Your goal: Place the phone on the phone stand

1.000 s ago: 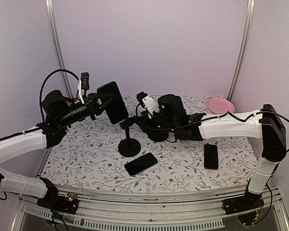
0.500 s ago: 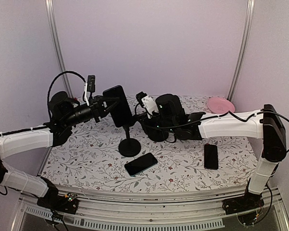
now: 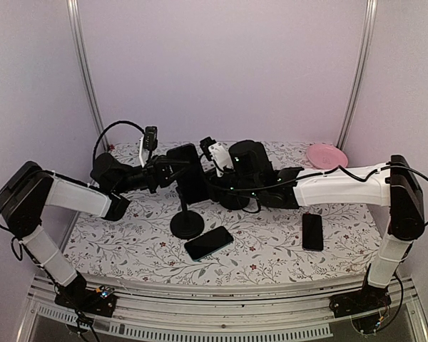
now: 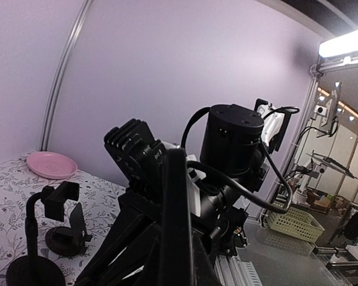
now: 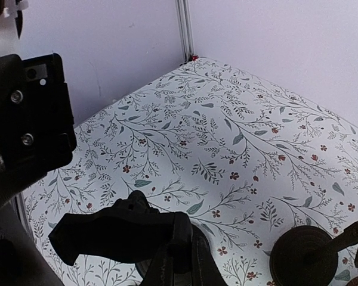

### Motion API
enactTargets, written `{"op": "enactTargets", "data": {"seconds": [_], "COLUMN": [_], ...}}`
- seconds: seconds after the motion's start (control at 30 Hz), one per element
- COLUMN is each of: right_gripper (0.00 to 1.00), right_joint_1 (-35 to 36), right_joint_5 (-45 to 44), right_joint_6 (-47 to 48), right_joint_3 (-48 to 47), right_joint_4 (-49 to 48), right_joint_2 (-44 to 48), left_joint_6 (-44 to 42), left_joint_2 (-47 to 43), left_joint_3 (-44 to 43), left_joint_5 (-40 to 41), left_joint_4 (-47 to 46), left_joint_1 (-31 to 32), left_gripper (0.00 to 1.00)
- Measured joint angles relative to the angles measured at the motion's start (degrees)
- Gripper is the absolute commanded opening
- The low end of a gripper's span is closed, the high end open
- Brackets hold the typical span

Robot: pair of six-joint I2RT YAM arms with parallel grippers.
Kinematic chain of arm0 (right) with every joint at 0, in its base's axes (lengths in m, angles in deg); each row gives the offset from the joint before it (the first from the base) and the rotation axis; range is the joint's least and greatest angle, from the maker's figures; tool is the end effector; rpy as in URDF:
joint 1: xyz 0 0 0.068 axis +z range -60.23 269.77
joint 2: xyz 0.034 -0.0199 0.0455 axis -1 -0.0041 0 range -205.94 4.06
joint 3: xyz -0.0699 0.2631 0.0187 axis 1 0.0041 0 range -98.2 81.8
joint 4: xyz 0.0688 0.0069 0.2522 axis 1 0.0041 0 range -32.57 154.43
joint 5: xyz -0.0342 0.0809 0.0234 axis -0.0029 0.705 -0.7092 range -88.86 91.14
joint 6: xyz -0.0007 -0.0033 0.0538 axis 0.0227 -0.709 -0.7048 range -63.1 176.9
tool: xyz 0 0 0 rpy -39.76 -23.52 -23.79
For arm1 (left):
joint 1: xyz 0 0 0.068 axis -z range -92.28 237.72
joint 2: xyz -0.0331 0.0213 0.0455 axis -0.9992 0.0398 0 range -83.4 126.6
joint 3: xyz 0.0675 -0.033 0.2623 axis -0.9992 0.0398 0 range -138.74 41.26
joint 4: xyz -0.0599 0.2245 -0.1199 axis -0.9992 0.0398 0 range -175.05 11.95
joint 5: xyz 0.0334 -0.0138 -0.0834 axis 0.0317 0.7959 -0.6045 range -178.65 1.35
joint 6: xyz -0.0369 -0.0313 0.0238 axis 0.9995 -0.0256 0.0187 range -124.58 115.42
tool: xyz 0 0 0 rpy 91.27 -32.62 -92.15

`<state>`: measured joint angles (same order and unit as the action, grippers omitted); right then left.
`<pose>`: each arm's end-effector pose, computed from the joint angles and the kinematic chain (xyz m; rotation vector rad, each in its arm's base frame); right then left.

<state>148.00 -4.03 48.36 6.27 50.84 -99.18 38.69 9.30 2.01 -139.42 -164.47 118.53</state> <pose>0.2277 0.3618 0.2703 -0.7841 1.8401 0.6791 0.2550 -0.1842 0.2584 0.7566 1.2610 -1.5721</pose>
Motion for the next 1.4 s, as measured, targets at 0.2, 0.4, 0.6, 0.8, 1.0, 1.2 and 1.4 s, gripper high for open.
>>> {"op": "enactTargets", "data": {"seconds": [0.2,0.4,0.6,0.8,1.0,1.2,1.4], "right_gripper": [0.02,0.02,0.02,0.02,0.02,0.02,0.02], "right_joint_1": [-0.2,-0.48,-0.66,-1.03,-1.05,-1.25,0.11], "right_joint_5": [3.15,5.29,7.45,8.5,9.38,9.03,5.03], "right_joint_6": [-1.97,-2.86,-2.89,-3.06,-2.99,-3.06,-3.23], "right_joint_3": [1.07,4.13,5.29,5.55,5.97,6.08,6.08], "right_joint_4": [-1.36,-3.74,-5.4,-5.88,-5.9,-6.19,-6.23], "right_joint_2": [0.59,2.16,2.36,2.45,2.67,2.67,2.67], "left_joint_6": [6.36,8.68,8.59,5.44,0.96,-0.9,-2.12], "left_joint_2": [6.45,8.04,8.63,8.85,8.39,8.11,5.73], "left_joint_3": [-1.97,-3.02,-3.5,-3.54,-1.88,-1.36,2.23], "left_joint_5": [-4.42,-6.32,-7.52,-7.34,-6.14,-5.46,-2.25], "left_joint_4": [-4.35,-4.66,-4.76,-4.87,-4.98,-5.03,-5.05], "left_joint_1": [0.04,0.31,0.31,0.31,0.15,0.2,0.0], "left_gripper": [0.0,0.0,0.0,0.0,0.0,0.0,0.0]}}
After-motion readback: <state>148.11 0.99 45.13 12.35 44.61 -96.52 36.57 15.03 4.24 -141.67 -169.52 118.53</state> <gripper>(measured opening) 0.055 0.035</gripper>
